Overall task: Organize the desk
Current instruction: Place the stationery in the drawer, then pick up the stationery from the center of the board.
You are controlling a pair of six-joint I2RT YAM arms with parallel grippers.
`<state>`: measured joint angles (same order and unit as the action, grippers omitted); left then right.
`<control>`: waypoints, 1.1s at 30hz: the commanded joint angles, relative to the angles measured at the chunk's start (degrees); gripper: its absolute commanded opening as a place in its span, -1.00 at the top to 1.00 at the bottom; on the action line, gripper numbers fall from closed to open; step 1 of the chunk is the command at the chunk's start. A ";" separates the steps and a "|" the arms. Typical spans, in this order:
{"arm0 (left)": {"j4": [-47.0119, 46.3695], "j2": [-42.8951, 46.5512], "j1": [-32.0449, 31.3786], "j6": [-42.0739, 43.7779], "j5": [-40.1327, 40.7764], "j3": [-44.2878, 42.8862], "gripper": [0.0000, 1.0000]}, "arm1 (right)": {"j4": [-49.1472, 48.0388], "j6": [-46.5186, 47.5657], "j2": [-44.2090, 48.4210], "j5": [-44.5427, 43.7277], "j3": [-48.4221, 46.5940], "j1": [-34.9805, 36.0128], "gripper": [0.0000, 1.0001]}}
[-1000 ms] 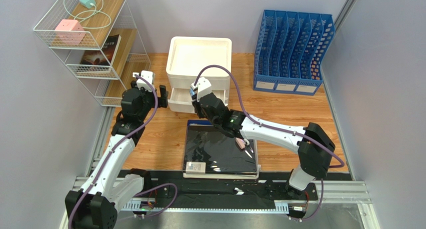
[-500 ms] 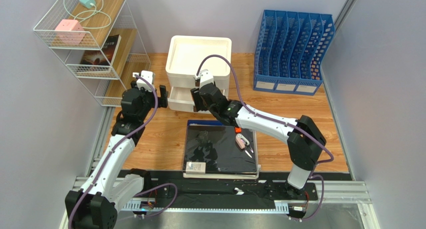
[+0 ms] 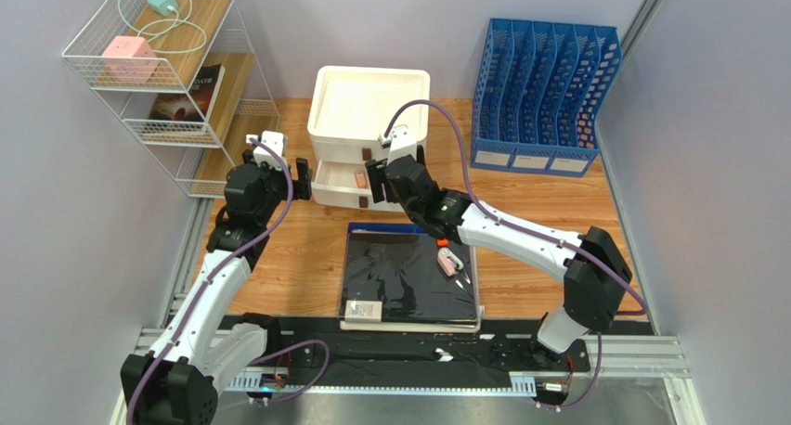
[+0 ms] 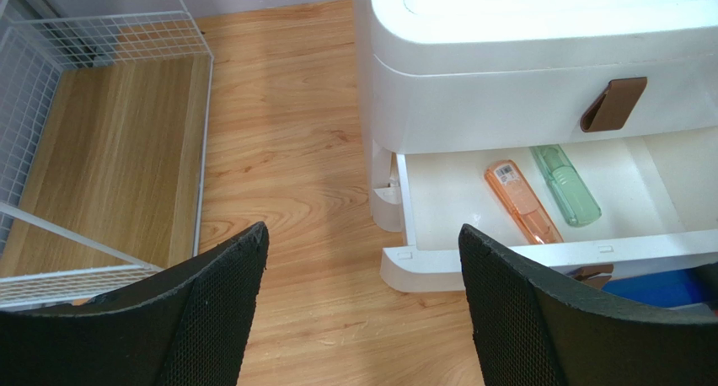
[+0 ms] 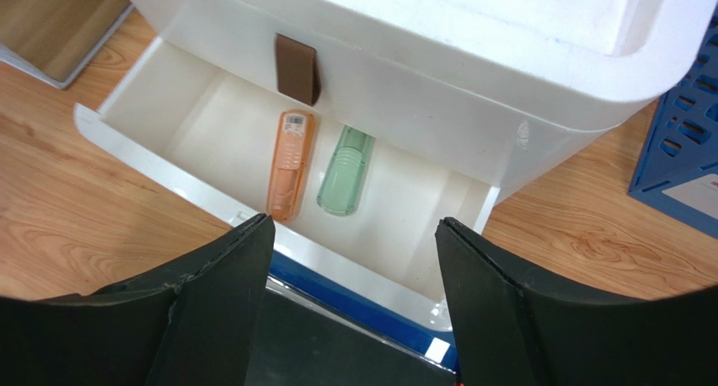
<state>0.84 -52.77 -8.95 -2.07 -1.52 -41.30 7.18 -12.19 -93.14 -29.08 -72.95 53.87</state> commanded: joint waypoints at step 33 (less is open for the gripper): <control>-1.19 -13.31 -3.27 1.80 -7.45 -12.13 -0.69 | -3.61 -12.51 3.39 9.04 10.20 9.50 -0.44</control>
<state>1.21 -62.17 -11.33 -1.56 -6.72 -48.27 0.34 -22.11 -99.94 -26.33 -60.60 62.28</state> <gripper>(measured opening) 0.848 0.712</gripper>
